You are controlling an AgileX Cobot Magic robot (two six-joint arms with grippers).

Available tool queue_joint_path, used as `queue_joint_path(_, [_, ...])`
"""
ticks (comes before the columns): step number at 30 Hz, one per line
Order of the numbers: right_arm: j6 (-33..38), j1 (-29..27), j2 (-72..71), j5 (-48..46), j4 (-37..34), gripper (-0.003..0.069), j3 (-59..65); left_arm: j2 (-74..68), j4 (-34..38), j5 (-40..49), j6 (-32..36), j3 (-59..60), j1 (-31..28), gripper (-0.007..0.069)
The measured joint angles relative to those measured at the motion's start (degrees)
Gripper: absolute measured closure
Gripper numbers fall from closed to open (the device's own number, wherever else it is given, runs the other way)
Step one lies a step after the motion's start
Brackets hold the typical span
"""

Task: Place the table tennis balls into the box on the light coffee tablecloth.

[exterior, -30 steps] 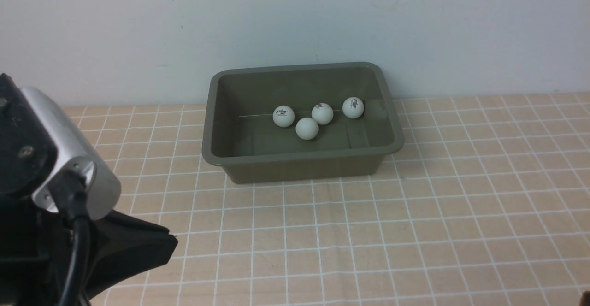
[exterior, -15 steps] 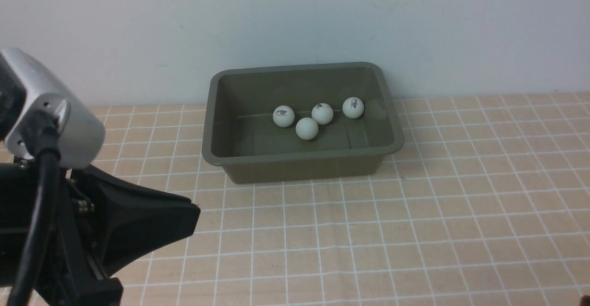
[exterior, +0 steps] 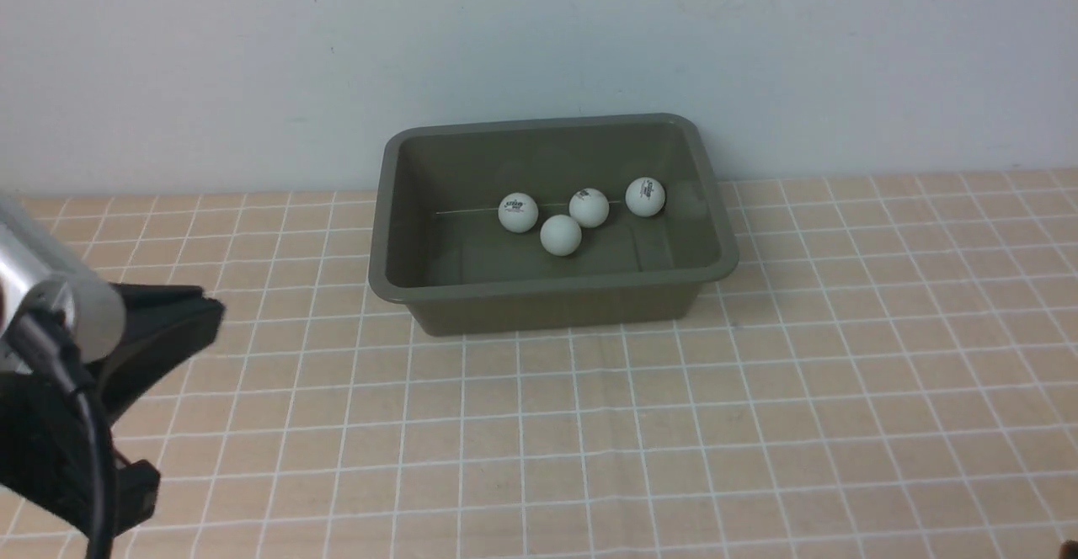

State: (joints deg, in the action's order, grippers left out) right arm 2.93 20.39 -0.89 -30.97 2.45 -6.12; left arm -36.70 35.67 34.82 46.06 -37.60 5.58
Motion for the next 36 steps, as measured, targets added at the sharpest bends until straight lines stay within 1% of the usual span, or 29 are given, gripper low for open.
queue_joint_path(3, [0.0,0.0,0.0,0.0,0.0,0.0445,0.0,6.5,0.3,-7.3,0.1,7.7,-3.3,0.0621])
queue_joint_path(8, [0.0,0.0,0.0,0.0,0.0,0.0445,0.0,16.5,0.5,-15.1,0.2,18.3,-7.5,0.0621])
queue_joint_path(12, [0.0,0.0,0.0,0.0,0.0,0.0445,0.0,24.3,1.1,-20.4,0.2,25.1,-8.6,0.0621])
queue_joint_path(20, [0.0,0.0,0.0,0.0,0.0,0.0445,0.0,34.8,5.6,-23.4,-0.5,34.2,-8.6,0.0621])
queue_joint_path(23, [0.0,0.0,0.0,0.0,0.0,0.0445,0.0,35.6,6.3,-23.4,0.1,35.5,-8.6,0.0621])
queue_joint_path(27, [0.0,0.0,0.0,0.0,0.0,0.0445,0.0,35.7,6.5,-23.6,3.2,35.9,-8.6,0.0621])
queue_joint_path(30, [0.0,0.0,0.0,0.0,0.0,0.0445,0.0,35.6,6.0,-23.7,2.9,36.0,-8.6,0.0621])
queue_joint_path(32, [0.0,0.0,0.0,0.0,0.0,0.0445,0.0,35.4,2.4,-23.8,-0.8,36.4,-8.6,0.0621])
queue_joint_path(33, [0.0,0.0,0.0,0.0,0.0,0.0445,0.0,35.4,-0.9,-23.8,-4.2,36.8,-8.6,0.0621])
queue_joint_path(36, [0.0,0.0,0.0,0.0,0.0,0.0445,0.0,36.6,-13.0,-22.5,-18.8,37.9,-8.6,0.0621])
